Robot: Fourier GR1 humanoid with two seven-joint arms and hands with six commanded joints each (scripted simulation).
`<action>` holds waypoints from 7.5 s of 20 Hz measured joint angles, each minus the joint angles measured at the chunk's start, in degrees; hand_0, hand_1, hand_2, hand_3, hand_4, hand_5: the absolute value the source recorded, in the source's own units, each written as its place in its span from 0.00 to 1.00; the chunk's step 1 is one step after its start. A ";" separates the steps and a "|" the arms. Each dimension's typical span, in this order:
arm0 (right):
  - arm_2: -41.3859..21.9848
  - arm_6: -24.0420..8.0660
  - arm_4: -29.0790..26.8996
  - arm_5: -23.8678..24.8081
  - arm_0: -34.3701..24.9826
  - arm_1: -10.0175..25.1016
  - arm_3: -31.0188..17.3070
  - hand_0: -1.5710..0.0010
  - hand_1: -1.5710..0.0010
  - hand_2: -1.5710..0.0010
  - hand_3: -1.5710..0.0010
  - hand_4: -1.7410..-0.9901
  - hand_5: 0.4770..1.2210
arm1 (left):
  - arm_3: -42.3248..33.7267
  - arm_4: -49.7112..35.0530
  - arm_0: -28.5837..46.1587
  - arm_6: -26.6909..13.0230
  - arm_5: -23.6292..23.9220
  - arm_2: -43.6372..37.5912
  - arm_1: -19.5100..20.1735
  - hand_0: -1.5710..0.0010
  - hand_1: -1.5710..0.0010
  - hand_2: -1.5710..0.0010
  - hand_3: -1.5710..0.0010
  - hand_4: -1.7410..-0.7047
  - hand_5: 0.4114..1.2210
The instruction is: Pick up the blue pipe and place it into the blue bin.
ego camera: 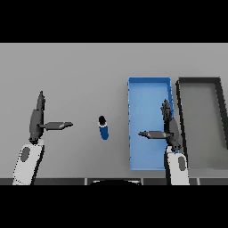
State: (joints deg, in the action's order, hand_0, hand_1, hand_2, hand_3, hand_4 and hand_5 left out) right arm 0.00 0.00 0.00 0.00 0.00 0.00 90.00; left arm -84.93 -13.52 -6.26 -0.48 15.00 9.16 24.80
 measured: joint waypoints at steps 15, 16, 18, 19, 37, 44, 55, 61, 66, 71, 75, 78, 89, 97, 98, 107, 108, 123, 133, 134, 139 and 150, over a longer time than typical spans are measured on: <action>-2.59 7.35 8.48 -2.91 3.32 9.94 4.03 1.00 1.00 1.00 1.00 0.73 0.19 | 3.05 0.86 0.03 10.01 -17.18 4.78 7.65 1.00 1.00 1.00 1.00 0.74 0.21; -2.45 6.66 8.36 -2.89 2.97 10.26 4.45 1.00 1.00 1.00 1.00 0.75 0.19 | 1.39 0.56 1.49 10.89 -18.89 5.22 9.13 1.00 1.00 1.00 1.00 0.73 0.20; -3.10 5.24 9.04 -2.80 1.98 9.91 3.99 1.00 1.00 1.00 1.00 0.75 0.19 | -1.39 0.49 2.01 9.42 -21.39 6.94 10.62 1.00 1.00 1.00 1.00 0.69 0.17; -2.93 5.90 8.84 -3.04 1.80 10.16 3.66 1.00 1.00 1.00 1.00 0.75 0.19 | -2.61 0.49 2.84 8.93 -22.70 7.76 11.50 1.00 1.00 1.00 1.00 0.67 0.15; -2.92 4.75 8.35 -3.19 3.30 9.64 5.24 1.00 1.00 1.00 1.00 0.71 0.21 | 3.43 9.02 -4.05 3.62 -23.57 21.45 -5.91 1.00 1.00 1.00 1.00 0.59 0.06; -2.07 6.65 7.87 -3.29 4.33 10.24 5.21 1.00 1.00 1.00 1.00 0.71 0.23 | 10.49 13.03 -7.33 5.32 -21.82 22.95 -10.22 1.00 1.00 1.00 1.00 0.64 0.02; -1.71 6.88 7.26 -3.89 3.50 10.48 4.16 1.00 1.00 1.00 1.00 0.68 0.25 | 14.04 8.49 -8.05 8.89 -22.78 21.43 -17.80 0.32 0.27 0.23 0.24 0.16 0.80; -1.84 6.14 6.71 -4.08 3.36 10.12 4.76 1.00 1.00 1.00 1.00 0.70 0.21 | 10.98 11.43 -6.48 12.33 -20.17 22.32 -18.29 0.08 0.07 0.06 0.06 0.25 0.95; -1.61 5.30 6.81 -4.26 2.83 10.38 3.59 1.00 1.00 1.00 1.00 0.69 0.22 | 5.29 10.81 -8.17 12.36 -19.81 20.69 -20.19 0.03 0.02 0.02 0.02 0.26 0.98; -1.72 5.48 7.92 -3.84 2.65 11.11 4.25 1.00 1.00 1.00 1.00 0.75 0.22 | -0.89 9.94 -10.03 8.79 -22.78 20.55 -20.17 0.01 0.01 0.01 0.01 0.27 0.99; -1.74 6.96 8.36 -3.61 3.14 10.86 3.37 1.00 1.00 1.00 1.00 0.78 0.22 | -1.52 11.18 -11.70 4.76 -23.55 20.78 -21.86 0.00 0.00 0.00 0.00 0.26 1.00; -1.72 7.33 9.12 -2.69 2.99 10.74 3.46 1.00 1.00 1.00 1.00 0.80 0.22 | -2.94 11.60 -10.77 5.08 -24.85 20.64 -21.51 0.00 0.00 0.00 0.00 0.27 1.00; -1.74 3.81 -1.26 -8.95 6.32 12.62 17.55 1.00 0.98 0.93 1.00 0.71 0.18 | -1.51 14.20 -10.46 4.60 -27.66 18.50 -24.12 0.00 0.00 0.00 0.00 0.26 1.00; -5.68 -14.49 -19.49 -21.18 -8.08 22.27 25.31 1.00 1.00 0.94 1.00 0.63 0.11 | -3.12 16.46 -9.82 3.19 -29.25 17.12 -25.02 0.00 0.00 0.00 0.00 0.26 1.00; -7.01 -15.50 -19.07 -21.85 -9.53 22.77 26.12 1.00 1.00 0.95 1.00 0.61 0.11 | -2.94 16.69 -9.45 3.16 -29.66 17.02 -25.14 0.00 0.00 0.00 0.00 0.26 1.00; -15.52 -22.59 -20.76 -26.67 -23.40 20.27 22.54 1.00 1.00 0.97 1.00 0.65 0.10 | -2.32 18.59 -9.75 4.14 -32.46 14.86 -27.31 0.00 0.00 0.00 0.00 0.27 1.00; -16.36 -22.93 -20.92 -26.93 -24.90 19.45 22.01 1.00 1.00 0.97 1.00 0.67 0.10 | -1.50 18.73 -9.71 3.50 -32.88 14.79 -27.96 0.00 0.00 0.00 0.00 0.27 1.00; -21.10 -26.10 -19.45 -29.65 -36.68 12.58 12.20 0.28 0.28 0.27 0.39 0.25 0.16 | -2.19 20.41 -8.43 -0.54 -35.66 12.30 -29.10 0.00 0.00 0.00 0.04 0.08 1.00; -25.31 -13.48 -20.75 -25.35 -36.78 14.98 11.19 0.03 0.03 0.03 0.06 0.03 0.90 | -2.00 18.21 -8.40 -0.92 -37.99 10.81 -31.44 0.00 0.00 0.00 0.09 0.01 1.00; -25.77 -13.83 -21.44 -24.16 -36.90 15.11 11.27 0.02 0.02 0.02 0.04 0.03 0.92 | -2.22 18.37 -8.52 -0.91 -38.03 10.69 -31.01 0.00 0.00 0.00 0.09 0.01 1.00; -27.54 -14.47 -20.52 -19.89 -37.65 15.69 11.25 0.01 0.01 0.01 0.01 0.01 0.97 | -1.99 21.95 -8.87 2.77 -35.23 10.49 -29.70 0.26 0.32 0.34 0.41 0.26 1.00; -30.13 -17.28 -21.48 -15.75 -37.98 18.05 12.58 0.00 0.00 0.00 0.00 0.00 1.00 | -2.76 24.48 -7.64 -2.92 -40.94 9.57 -29.35 0.94 0.94 0.94 0.95 0.74 0.24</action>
State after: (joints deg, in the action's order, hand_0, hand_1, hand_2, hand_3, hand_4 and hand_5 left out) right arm -30.13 -17.28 -21.48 -15.75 -37.98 18.05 102.58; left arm -87.69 10.97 -13.91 -3.39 -25.93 18.73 -4.55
